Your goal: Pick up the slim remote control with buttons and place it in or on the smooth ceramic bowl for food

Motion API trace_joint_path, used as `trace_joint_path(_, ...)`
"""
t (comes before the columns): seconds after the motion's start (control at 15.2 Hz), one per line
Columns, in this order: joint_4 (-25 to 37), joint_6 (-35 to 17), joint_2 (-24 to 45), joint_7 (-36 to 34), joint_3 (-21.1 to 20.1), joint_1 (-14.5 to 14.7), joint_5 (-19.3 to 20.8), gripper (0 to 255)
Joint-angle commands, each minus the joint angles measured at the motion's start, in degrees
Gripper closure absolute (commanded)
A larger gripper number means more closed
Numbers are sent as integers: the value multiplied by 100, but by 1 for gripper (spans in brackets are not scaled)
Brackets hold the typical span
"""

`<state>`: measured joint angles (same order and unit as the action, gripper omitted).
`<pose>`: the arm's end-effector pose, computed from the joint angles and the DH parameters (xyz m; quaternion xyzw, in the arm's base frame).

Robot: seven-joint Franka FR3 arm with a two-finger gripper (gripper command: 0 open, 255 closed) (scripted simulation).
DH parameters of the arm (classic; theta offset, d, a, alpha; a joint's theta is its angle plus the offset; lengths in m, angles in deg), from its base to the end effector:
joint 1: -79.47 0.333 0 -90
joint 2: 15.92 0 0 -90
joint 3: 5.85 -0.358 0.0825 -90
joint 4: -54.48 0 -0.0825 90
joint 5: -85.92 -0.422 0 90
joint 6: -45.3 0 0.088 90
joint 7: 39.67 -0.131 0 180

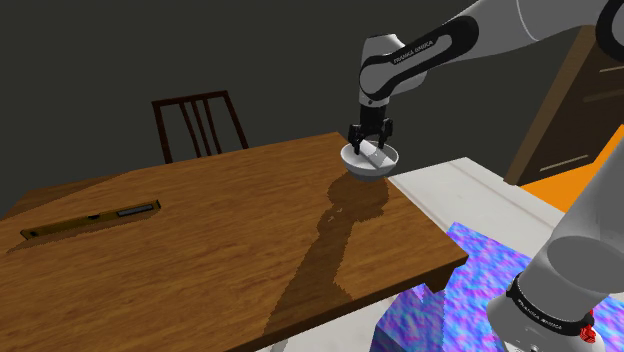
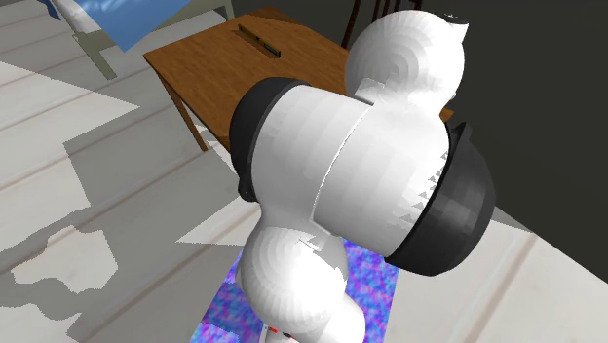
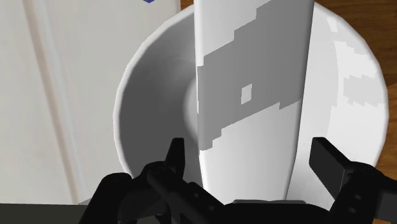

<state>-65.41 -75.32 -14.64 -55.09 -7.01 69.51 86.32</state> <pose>0.5741 -0.0894 0.4094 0.9781 -0.2080 -0.0046 0.0030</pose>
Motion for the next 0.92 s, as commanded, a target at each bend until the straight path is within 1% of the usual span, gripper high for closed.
trace_joint_path(0.0,0,0,0,0,0,0,0,0)
trace_joint_path(0.07,0,0,0,0,0,0,0,0)
trace_joint_path(0.33,481,707,-226,5,-1,1,-8,0)
trace_joint_path(0.86,481,707,-226,5,-1,1,-8,0)
